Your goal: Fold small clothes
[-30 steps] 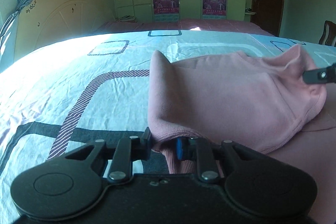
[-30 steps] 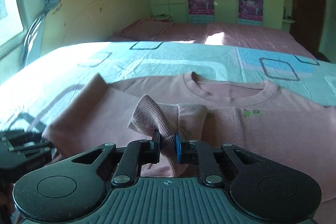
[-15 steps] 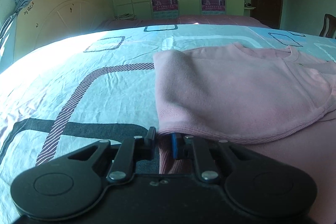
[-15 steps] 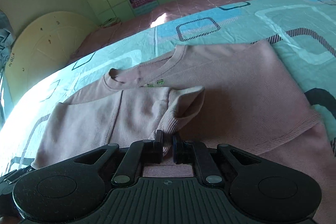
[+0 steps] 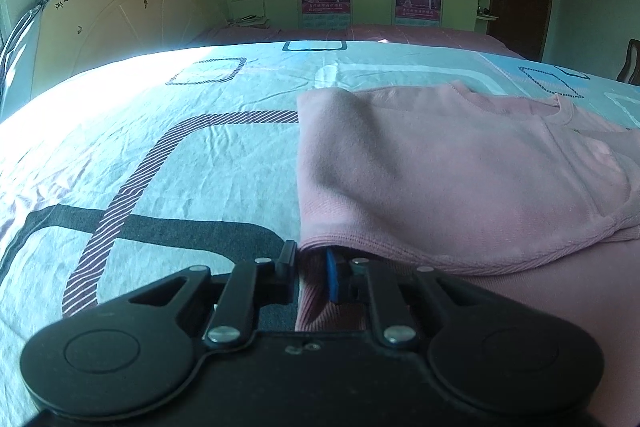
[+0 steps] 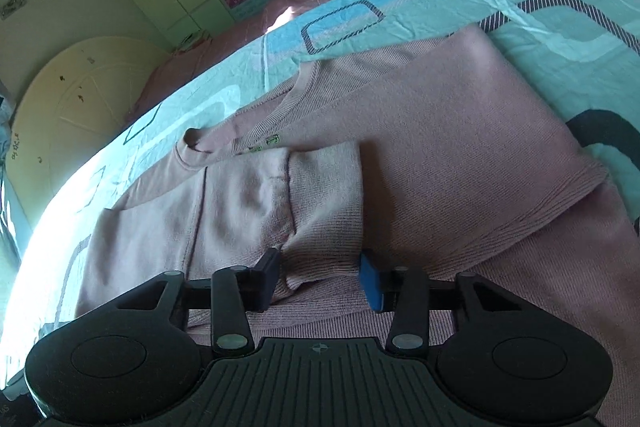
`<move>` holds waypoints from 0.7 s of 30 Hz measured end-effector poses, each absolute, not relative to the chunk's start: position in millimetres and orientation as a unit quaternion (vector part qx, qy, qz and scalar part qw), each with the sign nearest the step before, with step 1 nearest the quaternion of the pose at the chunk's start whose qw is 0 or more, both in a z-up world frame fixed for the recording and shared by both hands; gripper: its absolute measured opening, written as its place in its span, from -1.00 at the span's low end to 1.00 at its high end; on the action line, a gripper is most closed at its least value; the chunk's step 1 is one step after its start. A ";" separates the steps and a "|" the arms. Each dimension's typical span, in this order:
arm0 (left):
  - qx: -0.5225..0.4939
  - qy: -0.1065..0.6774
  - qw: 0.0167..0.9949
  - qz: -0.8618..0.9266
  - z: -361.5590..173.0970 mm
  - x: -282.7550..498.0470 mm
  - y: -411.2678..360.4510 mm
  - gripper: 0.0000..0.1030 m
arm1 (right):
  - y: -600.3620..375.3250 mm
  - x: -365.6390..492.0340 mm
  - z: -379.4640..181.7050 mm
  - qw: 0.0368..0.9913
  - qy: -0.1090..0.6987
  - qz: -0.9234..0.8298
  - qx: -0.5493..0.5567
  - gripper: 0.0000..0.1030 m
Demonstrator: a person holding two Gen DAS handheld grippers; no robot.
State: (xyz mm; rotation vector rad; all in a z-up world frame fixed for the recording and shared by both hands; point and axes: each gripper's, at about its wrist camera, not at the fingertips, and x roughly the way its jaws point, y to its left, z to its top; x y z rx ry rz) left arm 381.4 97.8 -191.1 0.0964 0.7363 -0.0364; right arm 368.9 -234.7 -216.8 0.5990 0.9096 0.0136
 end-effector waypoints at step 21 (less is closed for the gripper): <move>0.012 0.367 0.930 -0.012 -165.4 369.6 118.0 -0.53 | -266.5 366.6 -184.1 0.887 0.413 -0.002 0.208 -0.29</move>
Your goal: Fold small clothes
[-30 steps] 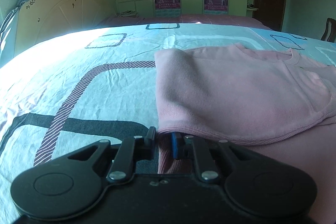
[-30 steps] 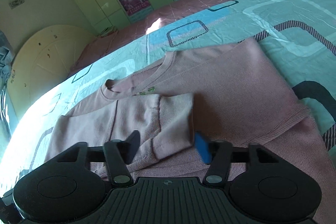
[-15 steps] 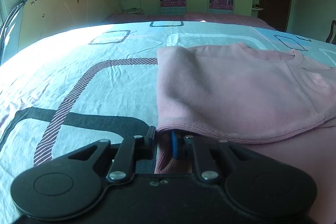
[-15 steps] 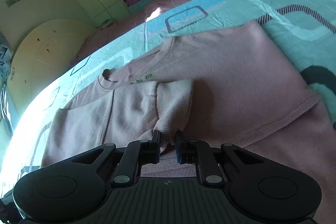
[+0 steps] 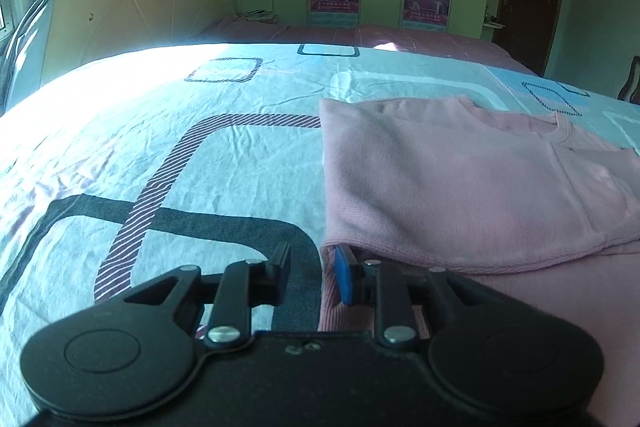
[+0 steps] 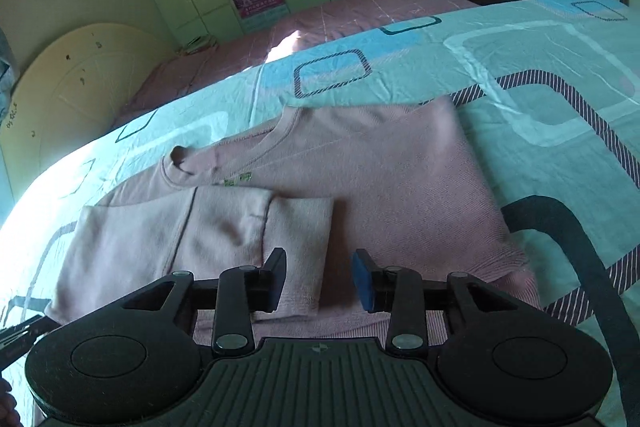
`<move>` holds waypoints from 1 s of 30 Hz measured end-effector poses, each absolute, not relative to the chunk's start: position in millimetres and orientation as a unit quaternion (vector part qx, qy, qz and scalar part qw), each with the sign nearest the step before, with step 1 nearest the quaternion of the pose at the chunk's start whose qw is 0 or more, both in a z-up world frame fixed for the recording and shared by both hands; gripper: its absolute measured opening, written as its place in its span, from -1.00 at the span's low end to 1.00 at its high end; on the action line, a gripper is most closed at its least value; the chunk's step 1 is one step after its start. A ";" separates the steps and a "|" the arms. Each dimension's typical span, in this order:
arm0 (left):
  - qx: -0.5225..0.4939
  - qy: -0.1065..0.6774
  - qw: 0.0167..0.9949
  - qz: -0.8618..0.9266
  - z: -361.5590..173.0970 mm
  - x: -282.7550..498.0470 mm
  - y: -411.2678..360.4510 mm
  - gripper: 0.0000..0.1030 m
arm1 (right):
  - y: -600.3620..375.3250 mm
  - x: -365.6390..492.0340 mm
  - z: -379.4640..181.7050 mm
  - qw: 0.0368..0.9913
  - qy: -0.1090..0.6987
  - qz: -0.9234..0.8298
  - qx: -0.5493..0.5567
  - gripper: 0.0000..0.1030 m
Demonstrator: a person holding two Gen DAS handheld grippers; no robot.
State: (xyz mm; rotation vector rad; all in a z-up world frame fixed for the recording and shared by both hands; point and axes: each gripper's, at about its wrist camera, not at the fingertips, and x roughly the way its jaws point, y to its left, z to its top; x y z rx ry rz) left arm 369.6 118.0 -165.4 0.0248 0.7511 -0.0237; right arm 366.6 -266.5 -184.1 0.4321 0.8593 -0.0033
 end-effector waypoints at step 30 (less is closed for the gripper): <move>0.015 0.391 0.920 -0.015 -174.1 484.7 86.1 -0.43 | -238.2 420.7 -206.5 0.894 0.423 0.000 0.147 -0.83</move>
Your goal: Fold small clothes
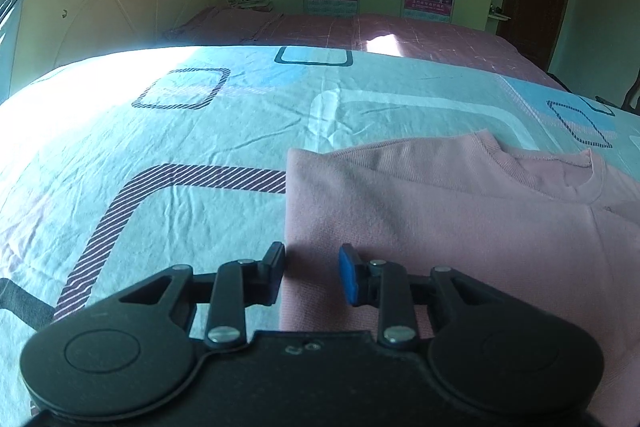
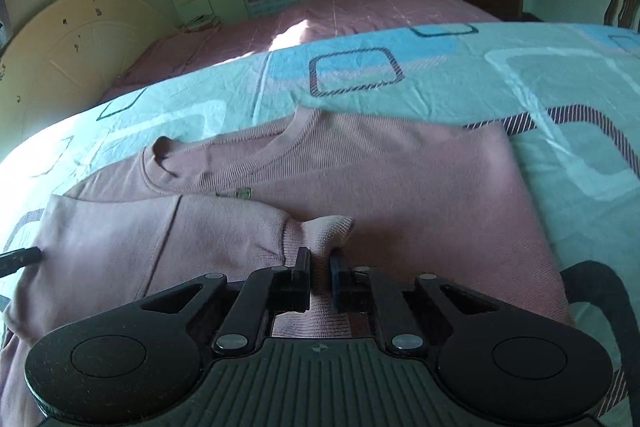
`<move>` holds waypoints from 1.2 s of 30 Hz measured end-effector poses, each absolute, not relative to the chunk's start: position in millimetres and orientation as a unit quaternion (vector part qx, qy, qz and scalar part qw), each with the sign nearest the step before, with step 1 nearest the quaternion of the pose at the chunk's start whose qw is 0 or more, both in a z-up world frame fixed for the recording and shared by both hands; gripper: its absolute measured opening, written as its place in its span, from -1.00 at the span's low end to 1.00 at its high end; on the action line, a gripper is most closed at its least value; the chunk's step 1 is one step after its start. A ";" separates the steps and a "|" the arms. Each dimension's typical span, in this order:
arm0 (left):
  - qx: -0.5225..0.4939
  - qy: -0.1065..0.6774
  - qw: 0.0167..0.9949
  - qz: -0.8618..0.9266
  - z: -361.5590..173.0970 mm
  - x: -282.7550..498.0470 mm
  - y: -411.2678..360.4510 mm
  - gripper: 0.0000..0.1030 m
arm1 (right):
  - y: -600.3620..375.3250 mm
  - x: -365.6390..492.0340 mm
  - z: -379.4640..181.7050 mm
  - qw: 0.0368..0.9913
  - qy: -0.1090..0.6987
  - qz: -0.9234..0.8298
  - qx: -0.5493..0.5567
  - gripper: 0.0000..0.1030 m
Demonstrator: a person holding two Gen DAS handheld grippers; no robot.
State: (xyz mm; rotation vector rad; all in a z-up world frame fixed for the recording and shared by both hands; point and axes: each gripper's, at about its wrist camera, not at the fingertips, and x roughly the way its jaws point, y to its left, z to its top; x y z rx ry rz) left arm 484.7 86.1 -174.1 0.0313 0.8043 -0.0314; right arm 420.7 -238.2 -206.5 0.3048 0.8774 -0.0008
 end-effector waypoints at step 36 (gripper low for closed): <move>0.013 0.332 0.943 -0.009 -168.5 508.8 85.1 -0.76 | -241.0 417.5 -191.6 0.917 0.376 -0.012 0.134 -0.75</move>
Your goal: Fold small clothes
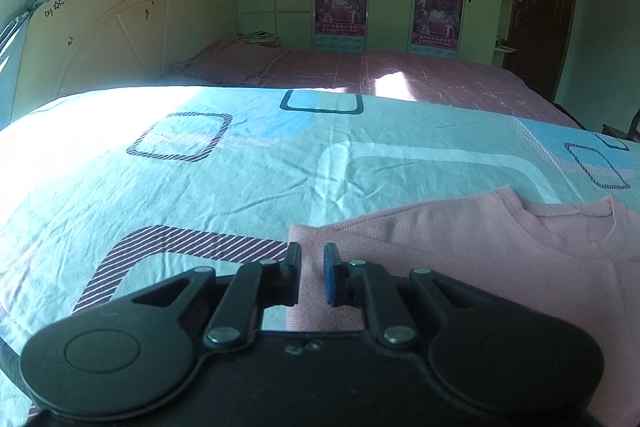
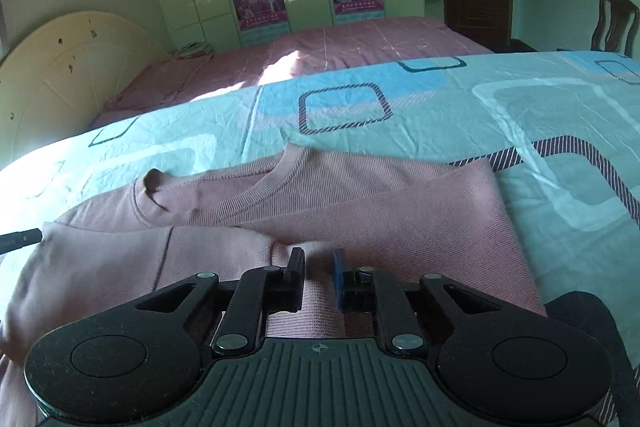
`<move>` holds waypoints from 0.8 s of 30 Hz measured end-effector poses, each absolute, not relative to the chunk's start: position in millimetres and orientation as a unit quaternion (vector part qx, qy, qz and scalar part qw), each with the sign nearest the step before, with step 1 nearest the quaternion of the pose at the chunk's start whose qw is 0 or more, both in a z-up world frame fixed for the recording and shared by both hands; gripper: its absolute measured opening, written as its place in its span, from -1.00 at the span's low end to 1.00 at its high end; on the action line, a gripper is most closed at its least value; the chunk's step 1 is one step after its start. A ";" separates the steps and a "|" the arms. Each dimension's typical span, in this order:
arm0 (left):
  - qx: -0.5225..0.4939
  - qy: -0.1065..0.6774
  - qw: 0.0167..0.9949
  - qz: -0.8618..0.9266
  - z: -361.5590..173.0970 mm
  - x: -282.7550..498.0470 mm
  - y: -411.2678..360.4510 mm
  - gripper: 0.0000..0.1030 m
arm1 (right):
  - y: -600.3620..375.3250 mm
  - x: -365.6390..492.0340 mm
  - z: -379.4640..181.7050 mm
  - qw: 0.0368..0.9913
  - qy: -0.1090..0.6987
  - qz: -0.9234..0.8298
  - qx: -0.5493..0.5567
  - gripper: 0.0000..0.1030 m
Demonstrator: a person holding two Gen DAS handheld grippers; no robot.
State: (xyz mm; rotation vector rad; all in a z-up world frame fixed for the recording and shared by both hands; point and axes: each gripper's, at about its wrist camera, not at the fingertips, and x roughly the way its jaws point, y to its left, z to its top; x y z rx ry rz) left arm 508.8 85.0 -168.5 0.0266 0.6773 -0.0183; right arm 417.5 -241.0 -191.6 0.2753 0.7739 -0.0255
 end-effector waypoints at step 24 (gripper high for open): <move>-0.001 0.390 0.917 -0.087 -172.4 396.1 37.2 -0.63 | -223.4 365.1 -195.5 0.898 0.427 0.027 0.106 -0.73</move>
